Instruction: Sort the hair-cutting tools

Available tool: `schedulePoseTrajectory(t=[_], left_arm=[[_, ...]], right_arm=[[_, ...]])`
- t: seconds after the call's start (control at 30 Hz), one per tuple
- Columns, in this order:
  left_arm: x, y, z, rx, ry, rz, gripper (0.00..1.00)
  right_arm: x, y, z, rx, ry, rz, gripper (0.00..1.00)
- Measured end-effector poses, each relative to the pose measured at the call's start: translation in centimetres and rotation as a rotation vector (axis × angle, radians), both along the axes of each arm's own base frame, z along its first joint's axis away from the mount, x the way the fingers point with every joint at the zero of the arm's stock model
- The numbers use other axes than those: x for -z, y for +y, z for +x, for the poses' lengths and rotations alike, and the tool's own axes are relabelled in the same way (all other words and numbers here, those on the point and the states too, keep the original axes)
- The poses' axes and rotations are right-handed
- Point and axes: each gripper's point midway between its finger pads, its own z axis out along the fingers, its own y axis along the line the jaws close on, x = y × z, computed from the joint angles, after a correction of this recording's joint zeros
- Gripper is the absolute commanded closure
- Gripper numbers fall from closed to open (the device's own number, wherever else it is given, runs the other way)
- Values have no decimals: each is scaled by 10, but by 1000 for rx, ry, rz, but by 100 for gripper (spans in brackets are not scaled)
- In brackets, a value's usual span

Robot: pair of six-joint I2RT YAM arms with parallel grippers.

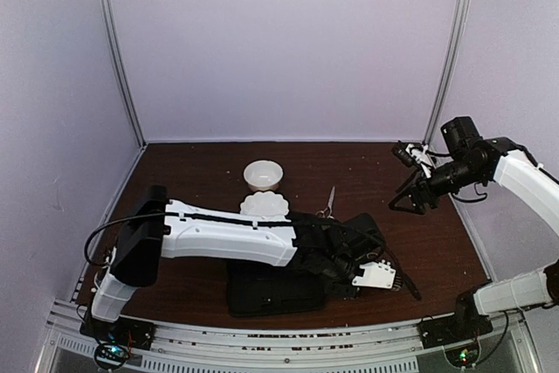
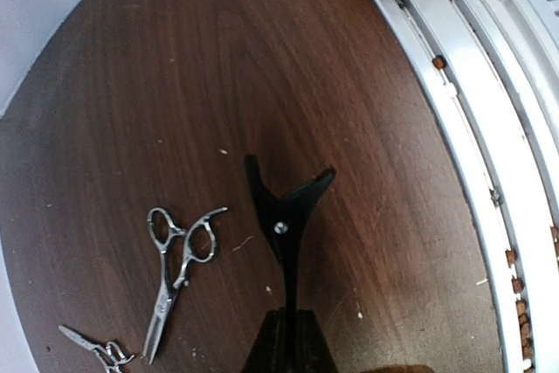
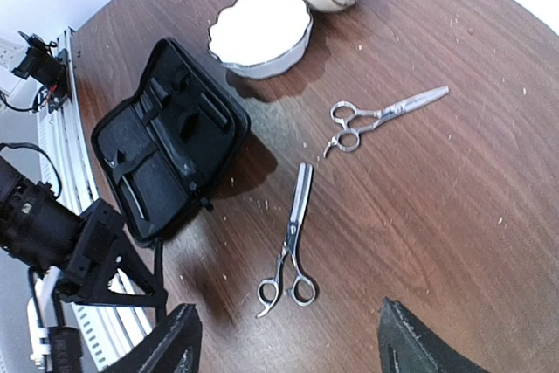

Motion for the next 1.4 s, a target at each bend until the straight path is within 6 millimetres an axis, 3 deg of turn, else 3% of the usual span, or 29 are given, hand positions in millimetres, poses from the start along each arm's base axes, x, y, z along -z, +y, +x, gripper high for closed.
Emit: schedulePoseTrajectory(t=[0.23, 0.5, 0.57, 0.7, 0.93, 1.07, 1.17, 1.3, 1.4], left_arm=[[43, -13, 5, -6, 48, 82, 100], [64, -13, 15, -55, 65, 116, 100], [64, -12, 18, -63, 66, 116, 94], [64, -11, 20, -82, 66, 117, 71], [57, -4, 35, -164, 6, 100, 61], [27, 16, 47, -252, -56, 58, 57], [-23, 39, 61, -363, -118, -51, 56], [-90, 82, 84, -561, -151, -236, 53], [-105, 119, 108, -750, -128, -329, 49]], right_arm=[[15, -11, -12, 39, 13, -38, 32], [11, -17, -10, 71, -31, -62, 35], [12, -17, -9, 73, -25, -66, 35], [15, -17, -7, 77, -18, -69, 35], [18, -20, 0, 95, -45, -84, 37], [28, -18, -1, 86, -50, -116, 41], [39, -8, -7, 41, -56, -155, 43], [60, 20, -23, -93, -78, -247, 46], [77, 41, -39, -202, -76, -301, 50]])
